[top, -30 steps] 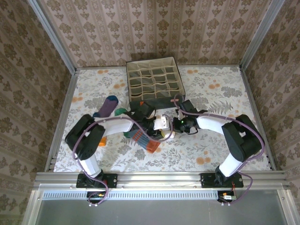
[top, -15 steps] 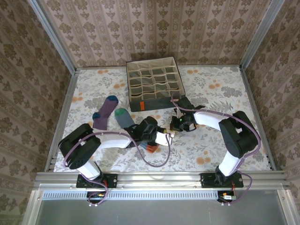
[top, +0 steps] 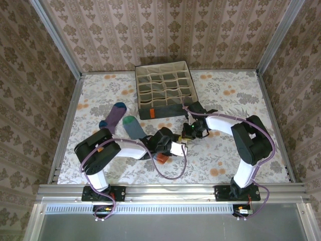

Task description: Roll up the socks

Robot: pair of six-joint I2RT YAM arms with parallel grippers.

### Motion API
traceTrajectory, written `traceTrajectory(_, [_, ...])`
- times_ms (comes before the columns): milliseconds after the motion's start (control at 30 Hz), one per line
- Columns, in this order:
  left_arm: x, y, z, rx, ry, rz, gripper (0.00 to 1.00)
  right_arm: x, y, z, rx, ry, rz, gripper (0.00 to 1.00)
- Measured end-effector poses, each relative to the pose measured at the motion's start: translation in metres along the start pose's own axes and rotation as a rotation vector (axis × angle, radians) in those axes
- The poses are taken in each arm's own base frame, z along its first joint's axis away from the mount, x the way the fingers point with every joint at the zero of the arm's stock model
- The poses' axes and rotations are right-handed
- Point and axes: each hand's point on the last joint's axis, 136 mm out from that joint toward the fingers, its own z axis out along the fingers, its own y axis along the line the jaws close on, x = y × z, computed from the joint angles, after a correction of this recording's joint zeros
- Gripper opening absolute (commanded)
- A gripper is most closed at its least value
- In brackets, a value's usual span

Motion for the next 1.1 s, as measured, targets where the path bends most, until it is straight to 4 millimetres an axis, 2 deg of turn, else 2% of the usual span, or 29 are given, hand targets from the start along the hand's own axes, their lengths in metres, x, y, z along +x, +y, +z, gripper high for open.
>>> traceTrajectory(100, [0.002, 0.010, 0.003, 0.002, 0.015, -0.038, 0.21, -0.003, 0.000, 0.000, 0.002, 0.005, -0.005, 0.03])
traceTrajectory(200, [0.002, 0.013, 0.003, 0.045, 0.025, -0.076, 0.12, -0.005, -0.001, -0.001, 0.008, 0.008, -0.022, 0.10])
traceTrajectory(300, [0.003, 0.013, 0.001, 0.101, 0.028, -0.117, 0.06, -0.005, -0.002, -0.002, 0.017, 0.015, -0.040, 0.25])
traceTrajectory(333, [0.003, 0.013, 0.000, 0.124, 0.029, -0.136, 0.06, -0.004, -0.003, -0.003, 0.022, 0.017, -0.042, 0.34])
traceTrajectory(467, [0.005, 0.016, -0.001, 0.213, 0.024, -0.230, 0.05, -0.005, -0.012, -0.009, 0.031, 0.009, -0.030, 0.53])
traceTrajectory(567, [0.005, 0.020, 0.001, 0.278, 0.029, -0.329, 0.04, -0.004, -0.013, -0.025, 0.028, -0.025, -0.025, 0.55])
traceTrajectory(667, [0.003, 0.022, 0.004, 0.351, 0.028, -0.428, 0.04, -0.005, -0.014, -0.049, 0.043, -0.110, -0.015, 0.56])
traceTrajectory(800, [0.003, 0.027, 0.005, 0.422, 0.019, -0.597, 0.04, 0.009, -0.021, -0.070, 0.052, -0.183, 0.036, 0.57])
traceTrajectory(933, [0.003, 0.031, 0.006, 0.503, -0.006, -0.770, 0.03, 0.019, -0.023, -0.075, 0.019, -0.245, 0.095, 0.57])
traceTrajectory(1100, [0.003, 0.034, 0.008, 0.585, -0.031, -0.940, 0.03, 0.021, -0.024, -0.068, -0.025, -0.290, 0.189, 0.57])
